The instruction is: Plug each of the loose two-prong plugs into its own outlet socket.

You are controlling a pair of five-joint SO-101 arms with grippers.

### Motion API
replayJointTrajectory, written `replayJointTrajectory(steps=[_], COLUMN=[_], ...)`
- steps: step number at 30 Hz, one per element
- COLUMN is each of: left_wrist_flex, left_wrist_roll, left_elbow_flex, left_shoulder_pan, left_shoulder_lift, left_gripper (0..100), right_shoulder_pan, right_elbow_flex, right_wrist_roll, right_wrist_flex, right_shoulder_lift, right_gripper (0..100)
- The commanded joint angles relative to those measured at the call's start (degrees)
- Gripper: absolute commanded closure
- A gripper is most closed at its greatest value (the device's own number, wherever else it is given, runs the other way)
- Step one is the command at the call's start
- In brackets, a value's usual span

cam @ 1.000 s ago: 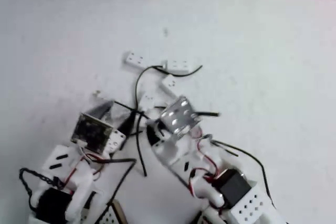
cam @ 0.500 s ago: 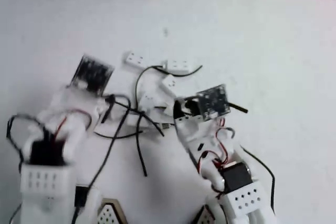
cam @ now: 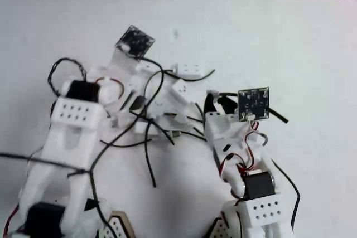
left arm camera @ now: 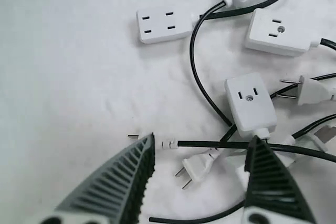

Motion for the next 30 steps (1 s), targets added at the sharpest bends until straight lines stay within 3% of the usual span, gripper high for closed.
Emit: replayJointTrajectory(steps=[1,8,16,21,30], left_wrist_flex=[-0.7,0.8,15.3,16.0,11.7], left_wrist_roll=[1.4,-10.5,3.4,8.6,9.0], left_elbow_flex=[-10.6,-23.1,-32.8,-32.8,-33.3], left_shoulder_pan=[0.7,0.1,4.0,8.0,9.0], left_shoulder_lift=[8.1,22.3,28.8,33.0,44.6], left_gripper=[72,72,72,72,72], right_shoulder_pan=[0.7,0.7,0.7,0.7,0.7], right_elbow_flex=[-0.4,-0.2,-0.2,-0.2,-0.2], right_wrist_roll=[-0.6,-0.6,-0.6,-0.6,-0.4], right_wrist_flex=[-1.2,-1.2,-1.2,-1.2,-1.2], right_shoulder_lift=[0.3,0.3,0.3,0.3,0.2], right_gripper=[98.2,98.2,98.2,98.2,98.2])
